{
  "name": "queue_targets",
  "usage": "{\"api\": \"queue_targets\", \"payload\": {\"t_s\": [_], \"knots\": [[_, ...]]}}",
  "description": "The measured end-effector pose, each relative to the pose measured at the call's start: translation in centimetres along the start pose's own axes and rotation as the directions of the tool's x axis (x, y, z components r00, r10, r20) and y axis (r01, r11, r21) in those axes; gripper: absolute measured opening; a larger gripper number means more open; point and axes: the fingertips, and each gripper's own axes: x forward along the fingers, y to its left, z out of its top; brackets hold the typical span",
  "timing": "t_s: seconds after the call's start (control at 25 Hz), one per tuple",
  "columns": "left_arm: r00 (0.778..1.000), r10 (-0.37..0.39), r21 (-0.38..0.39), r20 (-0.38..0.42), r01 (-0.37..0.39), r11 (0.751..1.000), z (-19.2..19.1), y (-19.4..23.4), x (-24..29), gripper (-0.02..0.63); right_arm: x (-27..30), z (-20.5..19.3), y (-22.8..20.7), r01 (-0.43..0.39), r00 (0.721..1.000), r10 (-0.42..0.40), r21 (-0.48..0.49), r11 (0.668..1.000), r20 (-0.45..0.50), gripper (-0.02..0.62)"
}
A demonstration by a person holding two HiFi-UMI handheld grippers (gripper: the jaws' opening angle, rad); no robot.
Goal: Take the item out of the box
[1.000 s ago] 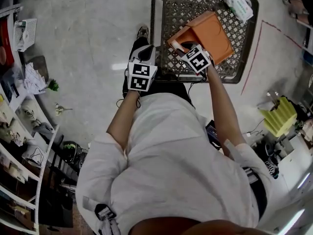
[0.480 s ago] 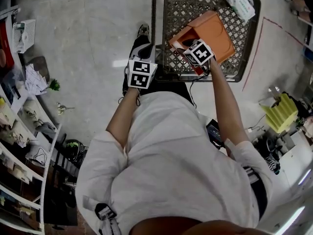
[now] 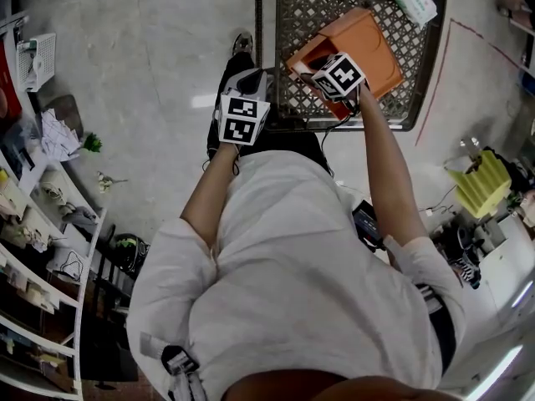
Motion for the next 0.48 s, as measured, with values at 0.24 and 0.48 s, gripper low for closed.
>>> {"api": "queue_targets", "payload": {"t_s": [0.24, 0.48], "knots": [[1.0, 0.006, -0.005, 0.0, -0.006, 1.0, -0.28, 0.31, 0.02, 0.011, 0.34, -0.33, 0.06, -0.059, 0.998, 0.059, 0.032, 0.998, -0.025, 0.141], [1.0, 0.006, -0.014, 0.001, -0.006, 1.0, -0.55, 0.39, 0.14, 0.011, -0.2, 0.51, 0.75, -0.066, 0.998, 0.067, 0.015, 0.998, -0.005, 0.114]]}}
